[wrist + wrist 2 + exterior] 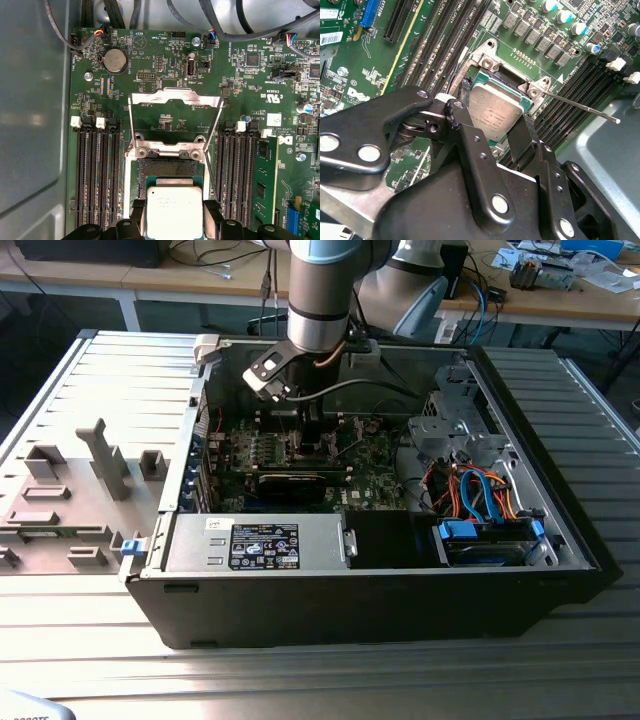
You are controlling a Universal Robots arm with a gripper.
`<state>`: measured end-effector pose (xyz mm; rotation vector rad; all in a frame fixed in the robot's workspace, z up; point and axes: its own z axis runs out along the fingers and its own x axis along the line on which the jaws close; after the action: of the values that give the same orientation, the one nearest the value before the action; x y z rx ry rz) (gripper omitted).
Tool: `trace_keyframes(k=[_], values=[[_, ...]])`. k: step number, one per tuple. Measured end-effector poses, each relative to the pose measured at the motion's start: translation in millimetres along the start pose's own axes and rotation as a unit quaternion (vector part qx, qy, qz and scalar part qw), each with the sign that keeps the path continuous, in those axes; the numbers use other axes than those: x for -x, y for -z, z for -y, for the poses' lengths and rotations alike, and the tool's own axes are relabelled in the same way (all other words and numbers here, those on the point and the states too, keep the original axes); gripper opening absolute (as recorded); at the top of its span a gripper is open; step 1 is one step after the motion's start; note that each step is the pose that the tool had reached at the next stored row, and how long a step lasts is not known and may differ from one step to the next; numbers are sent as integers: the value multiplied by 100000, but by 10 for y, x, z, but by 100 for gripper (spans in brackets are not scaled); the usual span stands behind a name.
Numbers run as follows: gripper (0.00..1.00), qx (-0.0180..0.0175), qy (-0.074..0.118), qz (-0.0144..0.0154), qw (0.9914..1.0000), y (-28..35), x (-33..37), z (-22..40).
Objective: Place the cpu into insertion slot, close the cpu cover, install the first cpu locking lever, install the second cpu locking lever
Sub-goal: 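Place the cpu into insertion slot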
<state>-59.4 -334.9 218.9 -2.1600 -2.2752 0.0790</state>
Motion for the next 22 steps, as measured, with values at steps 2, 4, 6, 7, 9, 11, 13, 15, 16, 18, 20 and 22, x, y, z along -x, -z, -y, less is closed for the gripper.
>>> trace_keyframes(k=[2, 4, 6, 7, 9, 11, 13, 15, 16, 18, 20, 22], values=[[55, 2, 3, 1, 100000, -3, -1, -1], [55, 1, 2, 1, 100000, -21, -4, -6], [55, 1, 2, 2, 100000, -41, -9, -11], [55, 0, 0, 4, 100000, -42, -9, -11], [55, 0, 1, 5, 100000, -45, -9, -11], [55, -1, 1, 5, 100000, -51, -10, -13], [55, 0, 0, 4, 100000, -53, -11, -13], [55, 2, 1, 3, 100000, -54, -11, -13], [55, 2, 2, 2, 100000, -55, -12, -14], [55, -2, 9, 6, 100000, -56, -12, -14], [55, 8, 0, 6, 100000, -59, -15, -14], [55, 0, -5, 55, 100000, -60, -28, -17]])
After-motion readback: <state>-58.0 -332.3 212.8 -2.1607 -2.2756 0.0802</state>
